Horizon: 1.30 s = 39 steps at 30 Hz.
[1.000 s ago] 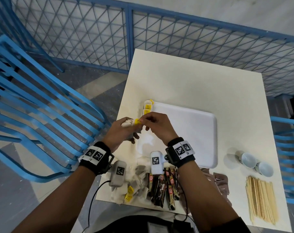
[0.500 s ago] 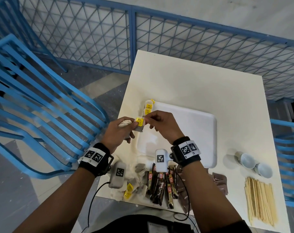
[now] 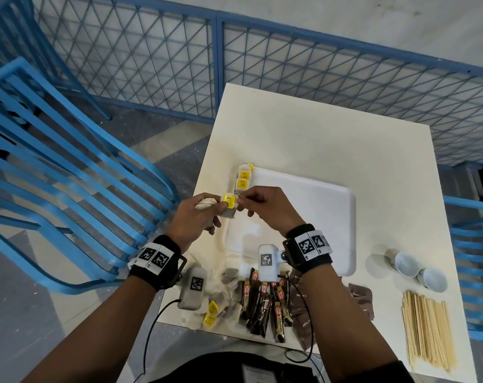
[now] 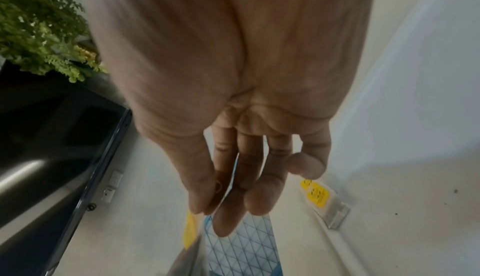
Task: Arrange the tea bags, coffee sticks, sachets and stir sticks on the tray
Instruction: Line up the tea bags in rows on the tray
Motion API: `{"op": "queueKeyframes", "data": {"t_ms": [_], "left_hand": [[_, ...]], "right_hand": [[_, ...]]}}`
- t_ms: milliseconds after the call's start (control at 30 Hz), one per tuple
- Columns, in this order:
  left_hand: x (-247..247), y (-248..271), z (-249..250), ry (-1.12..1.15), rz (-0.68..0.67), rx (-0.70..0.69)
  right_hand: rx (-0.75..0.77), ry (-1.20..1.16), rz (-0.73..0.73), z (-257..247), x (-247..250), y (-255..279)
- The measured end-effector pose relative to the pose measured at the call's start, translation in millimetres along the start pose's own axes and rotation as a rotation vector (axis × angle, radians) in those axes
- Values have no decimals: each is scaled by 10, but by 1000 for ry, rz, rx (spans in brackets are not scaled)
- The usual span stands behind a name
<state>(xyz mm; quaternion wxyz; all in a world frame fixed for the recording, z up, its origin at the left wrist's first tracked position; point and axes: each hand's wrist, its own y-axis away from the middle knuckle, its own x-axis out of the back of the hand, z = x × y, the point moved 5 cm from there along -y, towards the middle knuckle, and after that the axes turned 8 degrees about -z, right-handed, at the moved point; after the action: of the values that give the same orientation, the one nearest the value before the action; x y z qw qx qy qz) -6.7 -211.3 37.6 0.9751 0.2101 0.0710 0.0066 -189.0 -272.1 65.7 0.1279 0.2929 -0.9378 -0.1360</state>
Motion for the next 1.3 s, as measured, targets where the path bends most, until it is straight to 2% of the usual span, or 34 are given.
{"op": "queueKeyframes", "data": {"t_ms": [300,500,700,833,933,1033,1167,1300], "left_hand": [[-14,22,31,-24,-64,-13],[-1,14,90,5,-16,-71],[-44,26,138,95,-23,-95],[-66,12,118,118,-31,-75],[-46,-14,82,123,18,-59],[-30,-44,50,113,53,-46],[-51,-62,6,113,36,-19],[-60,-81,-22,149,21,10]], "right_hand": [[-2,-72,53,-16,49,-39],[-72,-92,-31,168,-118,-71],[-91,-43,-60,187,-227,-37],[-88,107,-118,198,-243,-19],[-56,147,-26,189,-144,-14],[6,-1,93,83,-115,-3],[120,79,219,-3,-161,-26],[122,86,280,33,-157,-81]]}}
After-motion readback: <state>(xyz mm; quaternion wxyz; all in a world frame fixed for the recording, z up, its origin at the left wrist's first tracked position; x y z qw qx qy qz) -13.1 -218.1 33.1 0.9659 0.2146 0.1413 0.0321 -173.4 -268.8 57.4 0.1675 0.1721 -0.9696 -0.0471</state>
